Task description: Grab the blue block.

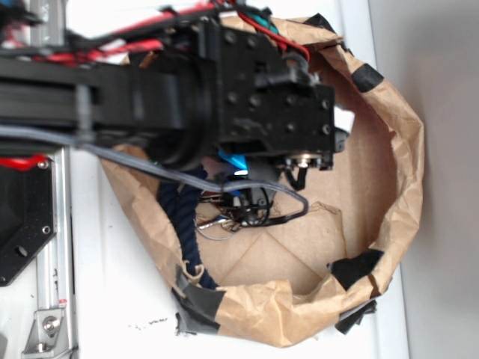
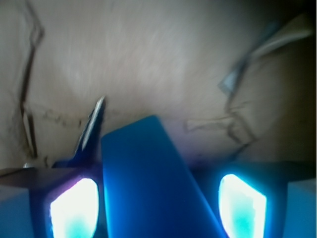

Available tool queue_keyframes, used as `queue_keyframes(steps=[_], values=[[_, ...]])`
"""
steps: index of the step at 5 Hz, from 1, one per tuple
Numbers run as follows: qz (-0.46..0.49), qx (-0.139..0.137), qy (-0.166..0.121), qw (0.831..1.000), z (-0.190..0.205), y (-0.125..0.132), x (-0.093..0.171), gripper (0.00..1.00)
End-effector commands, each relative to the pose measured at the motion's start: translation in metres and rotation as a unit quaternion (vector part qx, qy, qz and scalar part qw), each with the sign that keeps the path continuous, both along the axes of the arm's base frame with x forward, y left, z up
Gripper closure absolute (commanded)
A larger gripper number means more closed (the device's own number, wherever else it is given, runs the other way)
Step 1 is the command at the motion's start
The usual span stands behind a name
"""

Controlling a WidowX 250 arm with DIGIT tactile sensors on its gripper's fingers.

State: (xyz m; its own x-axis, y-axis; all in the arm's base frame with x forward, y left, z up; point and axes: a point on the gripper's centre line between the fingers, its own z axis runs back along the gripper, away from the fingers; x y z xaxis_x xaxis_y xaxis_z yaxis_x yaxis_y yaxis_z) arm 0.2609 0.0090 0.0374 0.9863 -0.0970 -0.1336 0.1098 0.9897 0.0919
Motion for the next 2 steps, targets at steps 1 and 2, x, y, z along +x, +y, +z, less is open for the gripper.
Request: queue_keyframes(steps=[1, 2], values=[[0.003, -0.006, 0.037, 0.999, -0.0046, -0.0042, -0.0069, 1.00], [0.007, -0.005, 0.035, 0.999, 0.0020, -0.0012, -0.0018, 1.00]])
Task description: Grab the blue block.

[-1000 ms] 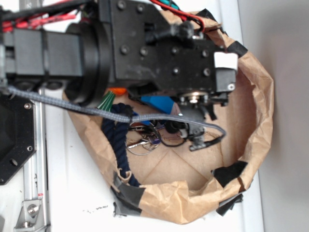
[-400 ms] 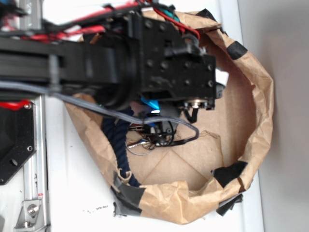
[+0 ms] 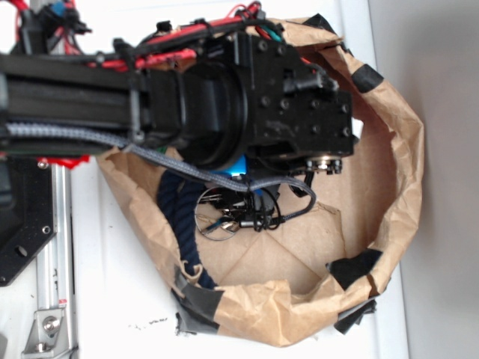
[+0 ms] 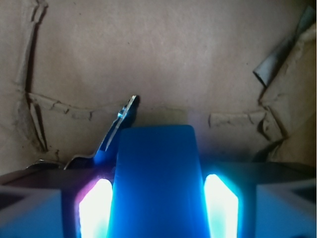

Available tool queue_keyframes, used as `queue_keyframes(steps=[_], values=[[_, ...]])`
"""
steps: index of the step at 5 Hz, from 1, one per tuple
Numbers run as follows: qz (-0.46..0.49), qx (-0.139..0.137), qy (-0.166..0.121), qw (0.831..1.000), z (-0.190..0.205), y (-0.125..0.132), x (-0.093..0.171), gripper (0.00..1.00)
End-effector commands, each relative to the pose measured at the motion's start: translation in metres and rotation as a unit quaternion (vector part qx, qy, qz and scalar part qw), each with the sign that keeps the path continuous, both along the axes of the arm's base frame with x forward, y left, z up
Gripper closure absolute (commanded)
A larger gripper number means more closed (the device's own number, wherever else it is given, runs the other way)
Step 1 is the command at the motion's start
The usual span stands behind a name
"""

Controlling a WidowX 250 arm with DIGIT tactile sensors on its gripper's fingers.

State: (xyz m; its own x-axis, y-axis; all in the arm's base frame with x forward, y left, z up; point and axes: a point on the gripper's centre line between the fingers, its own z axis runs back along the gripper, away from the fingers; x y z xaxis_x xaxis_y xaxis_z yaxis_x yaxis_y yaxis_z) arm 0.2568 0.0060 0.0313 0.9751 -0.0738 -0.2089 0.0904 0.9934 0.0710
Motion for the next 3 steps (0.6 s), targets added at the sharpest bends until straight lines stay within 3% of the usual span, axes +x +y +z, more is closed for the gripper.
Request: queue_keyframes(steps=[1, 2, 3], values=[[-0.002, -0.021, -0.031, 0.999, 0.039, 0.000, 0.011, 1.00], [-0.001, -0.069, -0.089, 0.994, 0.071, -0.007, 0.027, 1.00], [-0.007, -0.057, -0.093, 0.994, 0.096, -0.025, 0.031, 1.00]])
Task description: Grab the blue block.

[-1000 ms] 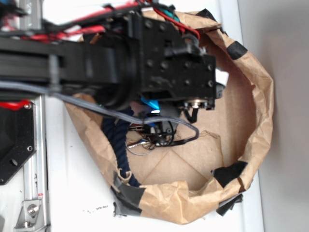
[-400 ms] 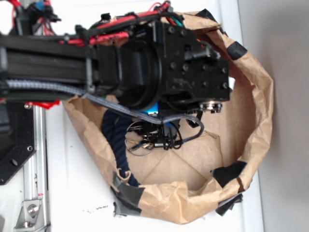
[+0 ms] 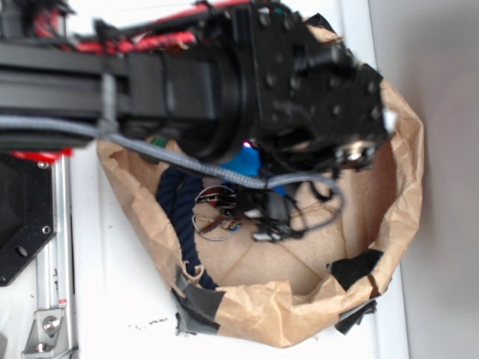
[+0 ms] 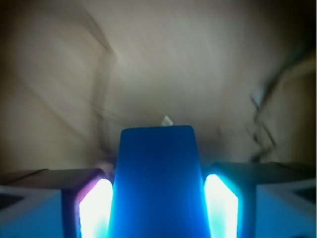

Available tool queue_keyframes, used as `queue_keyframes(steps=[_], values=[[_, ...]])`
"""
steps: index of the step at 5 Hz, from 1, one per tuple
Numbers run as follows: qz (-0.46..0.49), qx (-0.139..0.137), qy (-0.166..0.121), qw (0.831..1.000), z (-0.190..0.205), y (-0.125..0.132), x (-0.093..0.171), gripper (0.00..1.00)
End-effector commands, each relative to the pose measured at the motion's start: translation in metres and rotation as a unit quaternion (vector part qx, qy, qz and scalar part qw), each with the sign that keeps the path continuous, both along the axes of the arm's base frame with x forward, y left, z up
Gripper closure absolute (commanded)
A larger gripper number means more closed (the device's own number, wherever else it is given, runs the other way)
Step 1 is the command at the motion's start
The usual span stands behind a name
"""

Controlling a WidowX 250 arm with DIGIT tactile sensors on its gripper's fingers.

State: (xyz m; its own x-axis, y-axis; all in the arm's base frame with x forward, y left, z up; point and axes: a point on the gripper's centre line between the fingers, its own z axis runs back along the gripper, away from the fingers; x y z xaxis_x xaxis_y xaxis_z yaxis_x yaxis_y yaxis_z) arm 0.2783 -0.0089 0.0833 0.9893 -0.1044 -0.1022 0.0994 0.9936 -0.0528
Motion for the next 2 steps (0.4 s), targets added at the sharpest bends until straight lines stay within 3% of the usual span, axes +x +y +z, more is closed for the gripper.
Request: queue_keyframes(steps=[1, 2], values=[[0.009, -0.003, -0.069, 0.998, 0.0515, -0.0005, -0.0027, 1.00], [0.014, 0.006, -0.077, 0.997, 0.0539, 0.0019, -0.0099, 1.00]])
